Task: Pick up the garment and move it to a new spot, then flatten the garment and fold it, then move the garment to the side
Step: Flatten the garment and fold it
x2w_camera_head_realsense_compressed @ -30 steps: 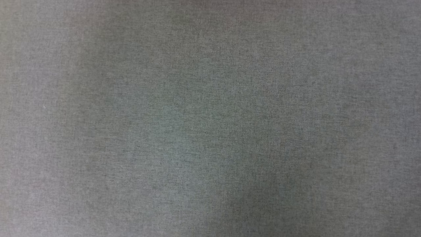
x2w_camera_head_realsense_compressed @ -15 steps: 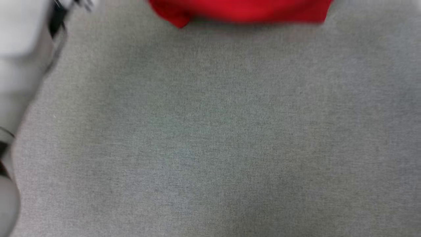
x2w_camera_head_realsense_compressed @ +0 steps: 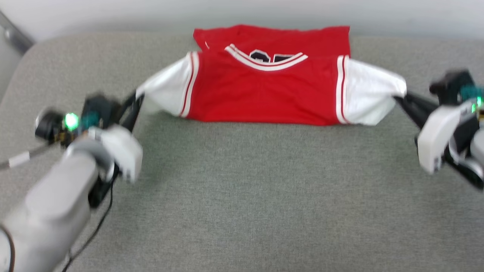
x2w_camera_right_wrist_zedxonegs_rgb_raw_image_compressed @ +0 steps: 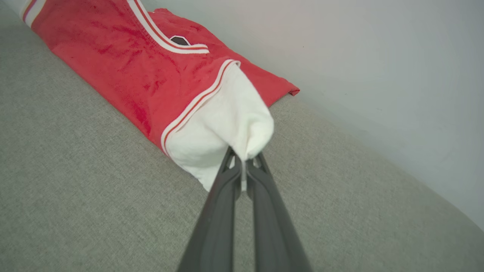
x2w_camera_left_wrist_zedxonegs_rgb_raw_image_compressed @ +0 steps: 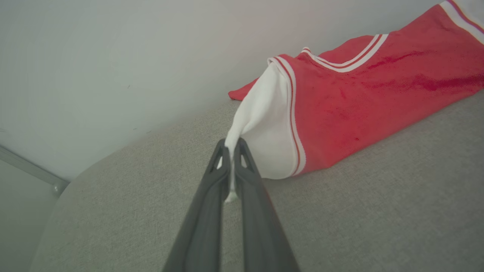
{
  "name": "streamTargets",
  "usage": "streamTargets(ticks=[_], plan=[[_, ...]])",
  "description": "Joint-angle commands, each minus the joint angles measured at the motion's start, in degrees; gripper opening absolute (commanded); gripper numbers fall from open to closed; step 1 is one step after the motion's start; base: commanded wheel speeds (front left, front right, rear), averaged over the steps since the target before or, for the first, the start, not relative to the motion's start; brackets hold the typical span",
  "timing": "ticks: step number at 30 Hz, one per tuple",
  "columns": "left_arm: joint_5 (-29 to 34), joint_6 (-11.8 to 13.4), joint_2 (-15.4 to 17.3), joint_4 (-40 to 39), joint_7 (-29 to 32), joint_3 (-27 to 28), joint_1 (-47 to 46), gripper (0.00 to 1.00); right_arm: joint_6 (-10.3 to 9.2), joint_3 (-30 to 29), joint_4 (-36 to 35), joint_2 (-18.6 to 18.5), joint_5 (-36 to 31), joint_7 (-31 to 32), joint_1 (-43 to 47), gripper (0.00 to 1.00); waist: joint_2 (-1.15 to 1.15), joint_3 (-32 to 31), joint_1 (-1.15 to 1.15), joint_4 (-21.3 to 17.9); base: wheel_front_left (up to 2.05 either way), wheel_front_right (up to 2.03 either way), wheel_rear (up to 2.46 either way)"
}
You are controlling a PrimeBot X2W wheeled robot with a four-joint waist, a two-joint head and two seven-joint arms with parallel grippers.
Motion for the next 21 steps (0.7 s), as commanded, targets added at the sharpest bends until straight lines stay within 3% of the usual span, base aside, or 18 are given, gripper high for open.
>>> streamTargets(ticks=[1,12,21], plan=[[-0.6,0.6,1.0,-1.3,-0.1,0.3,4.1,0.0,-0.05,-0.1,0.0,-0.8,0.4,-0.6,3.4,0.0,0.0,-2.4,0.0,-0.4,0.0,0.0,0.0],[-4.3,3.8,6.9,-6.5,0.6,-1.0,23.5,0.0,-0.05,-0.9,1.5,-3.1,2.7,-2.4,23.6,0.0,0.0,-11.1,0.0,0.0,0.0,0.0,0.0],[-7.2,6.4,14.9,-13.1,3.0,-3.4,37.0,0.0,-0.08,-3.1,-3.6,-7.7,5.3,-1.3,39.0,0.0,0.0,-15.7,0.0,-0.7,0.0,0.0,0.0]])
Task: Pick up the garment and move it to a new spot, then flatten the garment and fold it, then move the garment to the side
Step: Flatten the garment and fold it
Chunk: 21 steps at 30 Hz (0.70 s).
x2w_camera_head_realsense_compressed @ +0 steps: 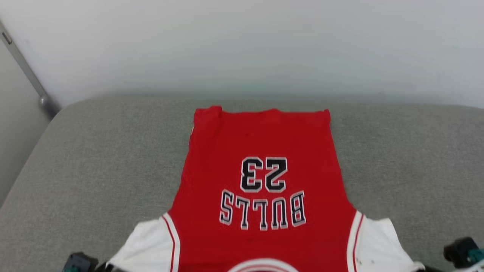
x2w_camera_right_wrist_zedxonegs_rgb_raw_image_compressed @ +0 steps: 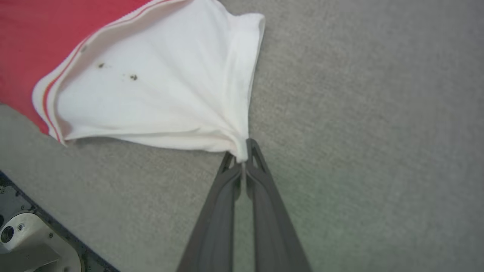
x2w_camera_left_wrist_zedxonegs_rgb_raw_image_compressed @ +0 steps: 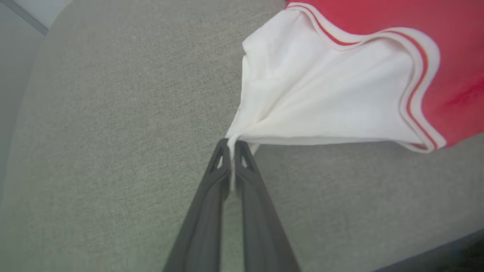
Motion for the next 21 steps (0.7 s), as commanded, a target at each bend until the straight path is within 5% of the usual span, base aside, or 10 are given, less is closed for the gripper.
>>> streamTargets(ticks=[1,11,12,13,14,21], plan=[[-0.4,1.1,1.5,-1.3,0.5,-0.4,2.1,0.0,-0.1,-0.8,-0.8,-1.6,0.7,0.9,3.0,0.0,0.0,-0.8,0.02,-0.1,0.0,0.0,0.0],[-1.3,4.9,3.4,-7.2,1.3,-1.0,6.8,0.0,-0.11,-5.9,-7.5,-4.5,1.5,7.7,12.2,0.0,0.0,-1.5,0.02,0.2,0.0,0.0,0.0],[-1.2,5.2,3.3,-7.6,1.4,-1.1,6.9,0.0,-0.1,-6.7,-8.1,-4.4,1.8,8.8,12.8,0.24,0.0,-1.4,0.02,0.2,0.0,0.0,0.0],[-1.1,5.4,3.2,-8.1,1.3,-1.1,6.8,0.0,-0.1,-7.1,-9.0,-4.3,1.5,10.2,13.0,0.77,0.0,-1.4,0.02,0.2,0.0,0.0,0.0],[-1.1,5.6,3.1,-8.5,1.1,-0.9,6.7,0.0,-0.09,-7.8,-10.1,-4.4,0.6,11.1,12.6,1.0,0.0,-1.3,0.02,0.1,0.0,0.0,0.0],[-0.4,7.3,3.3,-12.5,0.7,-0.3,5.3,0.0,-0.07,-16.5,-15.3,-8.1,-3.4,16.2,7.3,1.0,0.0,-0.5,0.02,0.9,0.0,0.0,0.0]])
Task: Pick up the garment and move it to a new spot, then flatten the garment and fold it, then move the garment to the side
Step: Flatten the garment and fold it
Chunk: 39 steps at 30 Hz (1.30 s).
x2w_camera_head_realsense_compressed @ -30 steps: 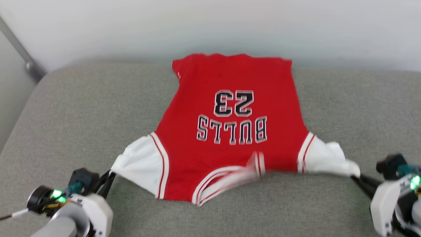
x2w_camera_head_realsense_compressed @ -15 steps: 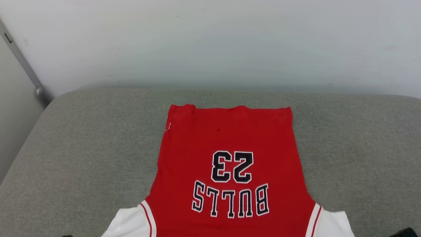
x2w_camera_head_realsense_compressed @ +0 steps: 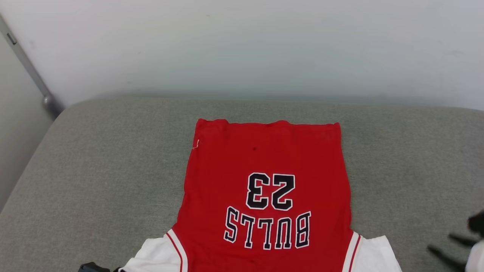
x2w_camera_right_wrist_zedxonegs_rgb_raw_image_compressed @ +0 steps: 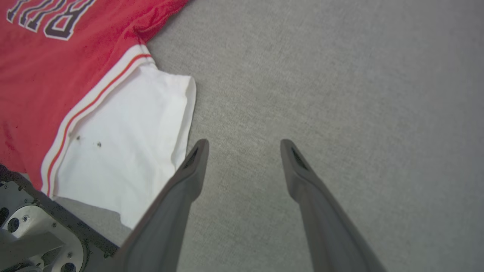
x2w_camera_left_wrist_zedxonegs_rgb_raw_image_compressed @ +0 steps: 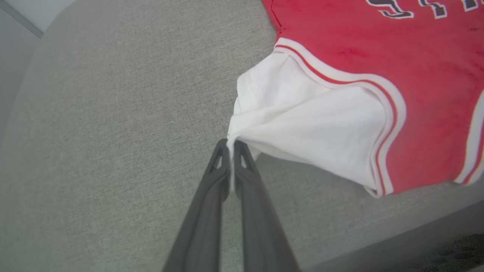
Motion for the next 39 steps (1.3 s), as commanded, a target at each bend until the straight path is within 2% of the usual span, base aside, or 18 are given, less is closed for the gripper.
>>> streamTargets(ticks=[1,7,11,16,21,25,28,32,36,39], plan=[[0.6,0.3,0.3,-0.7,0.0,0.0,-1.0,0.0,-0.06,-1.7,-1.0,-1.4,-0.4,0.5,-1.7,1.0,0.0,0.4,0.01,0.6,0.0,0.0,0.0],[4.4,2.0,0.4,-5.1,1.3,-0.9,-3.8,0.0,-0.05,-11.7,-8.7,-6.6,-1.7,6.7,-9.9,1.0,0.0,4.3,0.01,3.4,0.0,0.0,0.0],[7.1,3.1,0.4,-7.3,1.9,-1.2,-6.1,0.0,-0.05,-15.9,-12.7,-6.3,-2.3,14.3,-17.6,1.0,0.0,8.5,0.01,5.8,0.0,0.0,0.0],[9.7,3.6,-1.1,-9.1,1.8,-1.2,-9.5,0.0,-0.05,-15.9,-13.5,-4.3,-2.5,30.2,-28.9,1.0,0.0,14.9,0.01,9.3,0.0,0.0,0.0],[12.2,4.2,-3.5,-10.6,1.7,-1.3,-12.9,0.0,-0.05,-13.9,-10.3,-2.5,-1.1,49.1,-40.0,1.0,0.0,21.4,0.01,12.9,0.0,0.0,0.0],[13.8,4.8,-5.4,-11.6,1.0,-1.3,-14.9,0.0,-0.05,-12.2,-7.5,-1.3,-3.2,59.6,-46.6,1.0,0.0,25.9,0.01,15.3,0.0,0.0,0.0],[14.8,5.2,-6.7,-12.5,0.6,-1.3,-16.2,0.0,-0.05,-11.8,-4.9,0.3,-4.8,63.5,-50.0,1.0,0.0,28.7,0.01,16.6,0.0,0.0,0.0],[15.7,5.8,-8.1,-13.5,-0.3,-0.7,-17.5,0.0,-0.05,-12.9,-1.2,2.5,-6.1,64.9,-52.3,1.0,0.0,31.9,0.01,18.1,0.0,0.0,0.0],[16.4,6.0,-9.1,-13.9,-0.9,-0.7,-18.4,0.0,-0.05,-13.0,1.1,3.8,-6.8,64.8,-51.0,1.0,0.0,33.7,0.01,19.3,0.0,0.0,0.0],[16.7,6.2,-9.4,-14.1,-1.2,-0.6,-18.7,0.0,-0.04,-11.7,1.6,3.4,-6.3,64.9,-48.5,1.0,0.0,34.4,0.01,19.7,0.0,0.0,0.0]])
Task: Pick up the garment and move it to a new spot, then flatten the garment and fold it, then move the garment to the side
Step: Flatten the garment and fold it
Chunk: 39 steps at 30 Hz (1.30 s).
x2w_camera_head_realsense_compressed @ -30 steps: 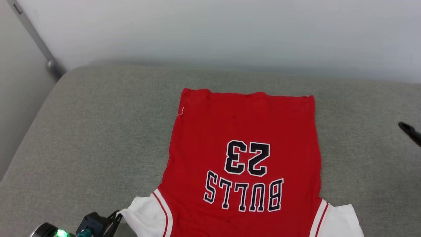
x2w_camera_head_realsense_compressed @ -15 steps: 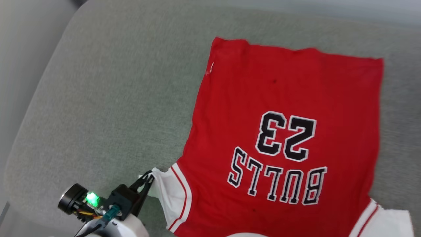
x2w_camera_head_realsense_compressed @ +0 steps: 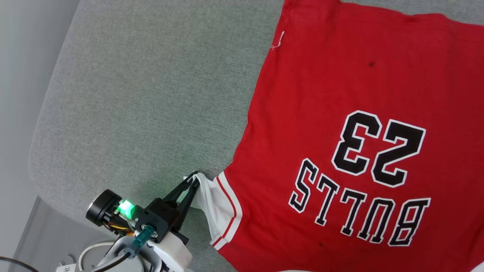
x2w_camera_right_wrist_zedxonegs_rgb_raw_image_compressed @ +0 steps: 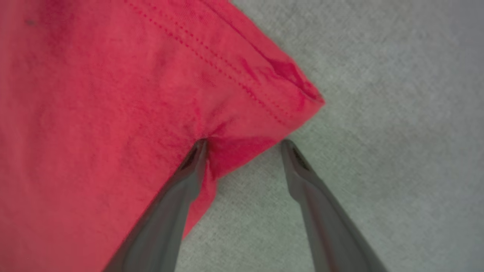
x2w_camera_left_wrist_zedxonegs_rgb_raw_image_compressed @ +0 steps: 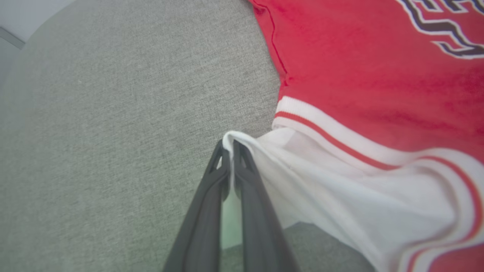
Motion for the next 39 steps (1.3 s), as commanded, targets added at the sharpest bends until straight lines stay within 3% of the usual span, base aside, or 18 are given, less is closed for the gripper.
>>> streamTargets(ticks=[1,4,6,14,20,26,33,39], plan=[[0.4,0.4,-0.3,-0.3,-0.3,0.1,-0.5,0.0,-0.02,1.4,0.6,-0.1,0.5,0.3,2.8,1.0,0.0,0.9,-0.02,0.9,0.0,0.0,0.0],[0.4,0.5,-0.6,-0.4,-0.5,0.0,-0.5,0.0,-0.02,3.2,0.5,-1.0,1.0,0.6,5.7,1.0,0.0,1.2,-0.02,0.9,0.0,0.0,0.0],[0.4,0.3,-0.7,-0.1,-0.5,-0.1,-0.5,0.0,-0.02,3.7,-0.1,-1.7,1.1,-0.1,6.4,0.0,0.0,1.0,-0.02,0.9,0.0,0.0,0.0],[-0.5,0.4,-0.2,1.6,-0.5,-0.4,1.0,0.0,-0.03,1.8,0.6,-0.6,1.2,-7.6,3.6,0.0,0.0,-4.3,-0.02,-0.7,0.0,0.0,0.0],[-1.1,1.1,1.3,1.2,0.3,-0.7,2.7,0.0,-0.03,5.1,-2.7,-1.7,2.6,-12.8,5.3,0.0,0.0,-11.3,-0.02,-3.1,0.0,0.0,0.0],[-2.5,2.4,3.9,0.0,1.4,-0.5,5.2,0.0,-0.03,8.7,-10.4,-6.7,6.6,-17.3,9.6,0.0,0.0,-17.1,-0.02,-6.6,0.0,0.0,0.0],[-4.1,3.2,6.0,-0.6,1.7,-0.6,8.0,0.0,-0.03,13.2,-20.4,-15.5,10.5,-21.0,19.3,0.0,0.0,-21.7,-0.02,-11.2,0.0,0.0,0.0],[-5.2,3.5,7.4,-0.6,1.5,-0.7,9.9,0.0,-0.03,16.1,-22.9,-20.8,13.7,-25.5,31.4,0.0,0.0,-24.0,-0.02,-14.5,0.0,0.0,0.0]])
